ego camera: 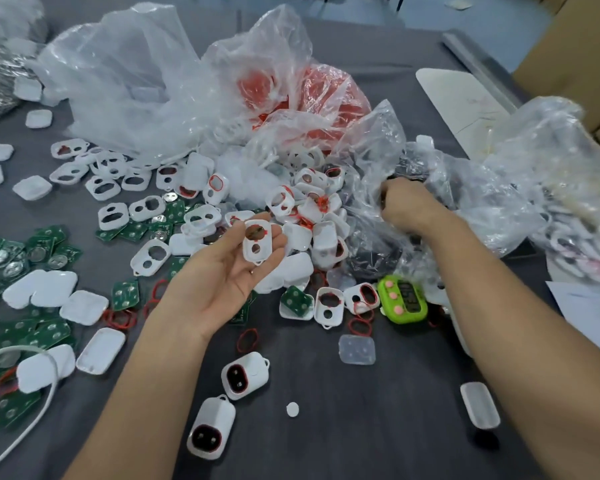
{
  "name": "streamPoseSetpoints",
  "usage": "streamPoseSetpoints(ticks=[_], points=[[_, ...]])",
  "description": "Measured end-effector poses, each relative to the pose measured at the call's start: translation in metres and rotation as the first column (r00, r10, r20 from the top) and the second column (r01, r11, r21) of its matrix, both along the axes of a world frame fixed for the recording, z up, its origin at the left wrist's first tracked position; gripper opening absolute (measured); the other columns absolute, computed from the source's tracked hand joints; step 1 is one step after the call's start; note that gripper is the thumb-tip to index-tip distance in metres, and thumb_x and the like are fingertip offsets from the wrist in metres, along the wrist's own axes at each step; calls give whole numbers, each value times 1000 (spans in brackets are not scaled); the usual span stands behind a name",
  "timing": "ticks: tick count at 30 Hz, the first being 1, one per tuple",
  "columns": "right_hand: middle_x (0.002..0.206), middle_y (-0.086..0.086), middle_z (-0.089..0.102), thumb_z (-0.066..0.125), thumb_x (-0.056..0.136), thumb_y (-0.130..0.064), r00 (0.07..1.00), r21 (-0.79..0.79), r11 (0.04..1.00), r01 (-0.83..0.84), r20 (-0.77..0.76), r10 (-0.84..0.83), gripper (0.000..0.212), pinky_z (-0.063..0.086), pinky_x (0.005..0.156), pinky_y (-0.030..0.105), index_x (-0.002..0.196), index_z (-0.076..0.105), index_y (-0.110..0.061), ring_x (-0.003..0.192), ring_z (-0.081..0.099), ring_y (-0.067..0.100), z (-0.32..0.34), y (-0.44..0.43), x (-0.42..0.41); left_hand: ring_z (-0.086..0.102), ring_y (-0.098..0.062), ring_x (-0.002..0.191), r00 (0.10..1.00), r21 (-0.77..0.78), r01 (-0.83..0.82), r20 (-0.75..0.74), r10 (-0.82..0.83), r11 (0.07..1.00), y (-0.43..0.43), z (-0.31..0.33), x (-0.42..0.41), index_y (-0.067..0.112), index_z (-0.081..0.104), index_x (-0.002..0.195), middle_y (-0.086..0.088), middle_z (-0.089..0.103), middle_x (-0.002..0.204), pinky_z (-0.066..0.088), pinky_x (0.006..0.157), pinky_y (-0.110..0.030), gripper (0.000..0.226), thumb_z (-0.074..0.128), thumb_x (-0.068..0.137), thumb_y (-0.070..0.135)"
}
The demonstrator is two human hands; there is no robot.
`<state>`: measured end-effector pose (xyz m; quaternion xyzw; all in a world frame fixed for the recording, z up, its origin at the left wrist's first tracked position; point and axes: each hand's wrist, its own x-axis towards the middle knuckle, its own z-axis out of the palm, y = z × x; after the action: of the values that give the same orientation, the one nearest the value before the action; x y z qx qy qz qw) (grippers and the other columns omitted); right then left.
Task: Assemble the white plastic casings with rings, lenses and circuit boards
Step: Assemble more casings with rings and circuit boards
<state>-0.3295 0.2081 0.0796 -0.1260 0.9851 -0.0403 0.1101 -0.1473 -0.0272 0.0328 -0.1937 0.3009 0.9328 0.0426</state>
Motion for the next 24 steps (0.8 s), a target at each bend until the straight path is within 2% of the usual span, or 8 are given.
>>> streamPoseSetpoints(ticks=[3,6,10,13,16,18,20,24], points=[[77,2,60,53,86,3,1000,-7,1000,-24,15,24,22,40,64,29,80,63,-15,62,51,13,-3,-1,3,73,-28,109,1000,6,25,11,-25,1000,4,3,-2,7,82,101,-16,75,115,63,78,-34,31,60,93,26],[83,5,69,57,84,6,999,-91,996,18,-44,-22,25,45,67,29,77,70,-15,68,58,19,-6,5,7,74,-28,107,999,14,27,36,-28,1000,7,3,-3,5,81,102,-18,74,117,63,77,-34,30,61,91,25],[82,-11,71,73,86,-5,969,-414,910,28,-213,-127,19,54,75,21,91,82,-22,69,65,3,13,18,23,74,-28,107,997,-2,53,60,-52,999,10,2,-4,4,79,108,-19,74,118,63,76,-35,33,61,91,26],[75,-16,74,80,85,-13,958,-760,649,45,-151,-244,12,55,57,16,93,82,-22,56,66,-1,29,14,49,76,-28,99,992,-66,98,88,-92,993,15,3,-6,7,81,105,-19,75,116,64,70,-36,35,59,91,31],[82,0,79,74,89,-5,953,-927,246,284,244,-181,12,48,53,19,93,81,-14,55,61,6,23,-10,77,77,-23,95,988,-186,153,64,-143,971,18,8,-8,12,83,96,-16,75,116,64,69,-31,35,59,90,35],[96,9,79,59,98,-1,857,-859,11,512,512,57,21,53,60,23,100,79,-8,70,69,13,13,-27,93,76,-20,96,987,-272,158,44,-151,949,17,10,-11,13,83,98,-15,75,118,63,72,-30,34,64,87,38],[103,17,77,47,103,1,722,-707,-173,686,633,278,31,59,65,25,103,77,-4,80,75,19,-1,-38,105,74,-19,100,990,-353,141,34,-138,925,15,9,-12,18,83,101,-12,75,119,63,76,-29,31,72,85,42],[98,16,78,50,103,-6,650,-586,-286,758,646,400,26,59,58,23,103,75,-5,73,76,15,-23,-53,114,72,-21,108,986,-371,93,-93,-137,924,4,-3,-12,22,80,110,-7,75,117,61,84,-31,41,84,76,44]])
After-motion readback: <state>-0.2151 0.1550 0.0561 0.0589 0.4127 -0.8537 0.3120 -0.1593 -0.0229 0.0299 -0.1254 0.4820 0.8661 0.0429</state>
